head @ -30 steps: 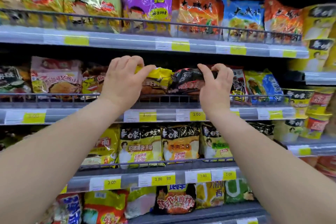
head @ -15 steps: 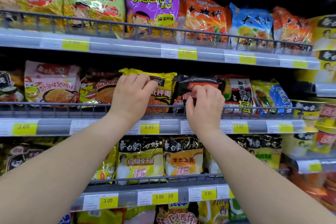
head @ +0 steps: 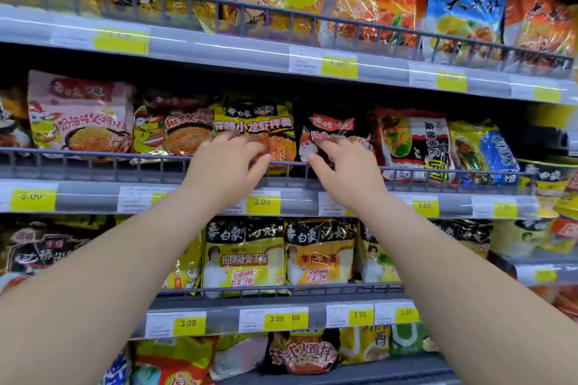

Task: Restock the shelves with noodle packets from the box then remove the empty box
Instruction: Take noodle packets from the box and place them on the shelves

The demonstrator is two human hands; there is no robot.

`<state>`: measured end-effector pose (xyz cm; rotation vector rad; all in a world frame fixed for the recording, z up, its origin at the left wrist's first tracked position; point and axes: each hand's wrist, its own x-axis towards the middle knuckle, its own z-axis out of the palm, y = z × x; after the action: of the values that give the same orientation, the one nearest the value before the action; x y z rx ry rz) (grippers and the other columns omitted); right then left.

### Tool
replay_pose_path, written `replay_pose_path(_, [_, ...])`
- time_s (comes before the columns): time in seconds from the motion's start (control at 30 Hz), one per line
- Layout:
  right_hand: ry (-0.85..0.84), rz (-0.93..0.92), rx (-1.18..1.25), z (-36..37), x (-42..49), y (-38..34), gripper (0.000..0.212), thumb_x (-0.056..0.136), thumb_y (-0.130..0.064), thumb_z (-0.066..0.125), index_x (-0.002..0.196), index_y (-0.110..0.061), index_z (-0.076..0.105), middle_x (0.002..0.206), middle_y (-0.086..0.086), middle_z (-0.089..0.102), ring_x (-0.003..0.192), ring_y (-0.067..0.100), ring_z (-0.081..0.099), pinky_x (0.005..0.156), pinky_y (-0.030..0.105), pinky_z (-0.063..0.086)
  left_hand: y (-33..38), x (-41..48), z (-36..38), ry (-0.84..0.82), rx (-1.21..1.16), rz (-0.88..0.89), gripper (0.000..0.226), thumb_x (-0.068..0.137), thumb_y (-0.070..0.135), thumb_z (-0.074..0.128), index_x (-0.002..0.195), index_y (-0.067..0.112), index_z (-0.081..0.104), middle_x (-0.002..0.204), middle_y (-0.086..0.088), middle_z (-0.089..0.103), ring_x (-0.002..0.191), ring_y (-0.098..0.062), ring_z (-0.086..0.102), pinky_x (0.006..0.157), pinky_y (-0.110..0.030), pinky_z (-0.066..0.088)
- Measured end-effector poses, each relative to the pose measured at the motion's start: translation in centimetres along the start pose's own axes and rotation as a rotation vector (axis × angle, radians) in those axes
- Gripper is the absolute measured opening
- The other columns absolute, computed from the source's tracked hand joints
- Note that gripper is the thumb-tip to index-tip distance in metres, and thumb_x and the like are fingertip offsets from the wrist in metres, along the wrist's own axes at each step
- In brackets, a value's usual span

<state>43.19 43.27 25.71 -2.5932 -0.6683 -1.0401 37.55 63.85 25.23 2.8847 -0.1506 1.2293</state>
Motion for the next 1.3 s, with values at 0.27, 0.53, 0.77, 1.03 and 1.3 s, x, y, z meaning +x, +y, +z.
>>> replay_pose_path(0.27, [0.176, -0.061, 0.089, -3.7, -7.7, 2.7, 0.032, 0.089, -0.027, 0.056, 0.114, -0.008, 0.063, 0.112, 0.009, 0.063, 0.109, 0.028, 0.053, 0.097, 0.039, 0.038, 8.0, -3.3, -1.2, 0.092, -0.074, 0.152, 0.033, 0.087, 0.036, 0.053, 0.112, 0.018, 0.066, 0.12, -0.002, 0.063, 0.116, -0.027, 0.052, 0.103, -0.043, 0.033])
replay_pose_path(0.53, [0.013, 0.2, -0.032, -12.2, -29.0, 14.7, 0.023, 0.077, -0.022, 0.053, 0.089, -0.008, 0.067, 0.081, 0.009, 0.063, 0.083, 0.032, 0.058, 0.074, 0.04, 0.046, 30.2, -12.3, 1.9, -0.127, -0.38, 0.298, 0.037, 0.083, 0.039, 0.047, 0.108, 0.018, 0.065, 0.105, -0.005, 0.067, 0.103, -0.031, 0.058, 0.089, -0.042, 0.044])
replay_pose_path(0.77, [-0.212, 0.517, -0.175, -21.7, -49.8, 26.1, 0.02, 0.074, -0.016, 0.054, 0.087, -0.009, 0.068, 0.08, 0.009, 0.065, 0.082, 0.032, 0.058, 0.072, 0.041, 0.048, 52.6, -21.6, 3.6, -0.39, -0.551, 0.551, 0.04, 0.077, 0.04, 0.051, 0.111, 0.022, 0.064, 0.105, -0.002, 0.067, 0.1, -0.028, 0.059, 0.086, -0.041, 0.046])
replay_pose_path(1.03, [-0.319, 0.797, -0.217, -26.2, -62.2, 35.6, 0.023, 0.081, -0.018, 0.055, 0.099, -0.007, 0.064, 0.098, 0.013, 0.063, 0.096, 0.033, 0.054, 0.083, 0.043, 0.045, 68.7, -25.9, 6.9, -0.581, -0.691, 0.702, 0.043, 0.076, 0.039, 0.049, 0.111, 0.02, 0.064, 0.11, -0.005, 0.066, 0.105, -0.03, 0.056, 0.091, -0.04, 0.045])
replay_pose_path(1.3, [-0.394, 0.927, -0.148, -25.8, -65.5, 50.1, 0.03, 0.087, -0.019, 0.053, 0.115, -0.013, 0.061, 0.113, 0.007, 0.062, 0.109, 0.027, 0.051, 0.091, 0.036, 0.041, 83.0, -22.9, 16.6, -0.728, -0.764, 0.648, 0.031, 0.082, 0.029, 0.061, 0.112, 0.021, 0.064, 0.108, -0.003, 0.066, 0.098, -0.027, 0.059, 0.086, -0.041, 0.047])
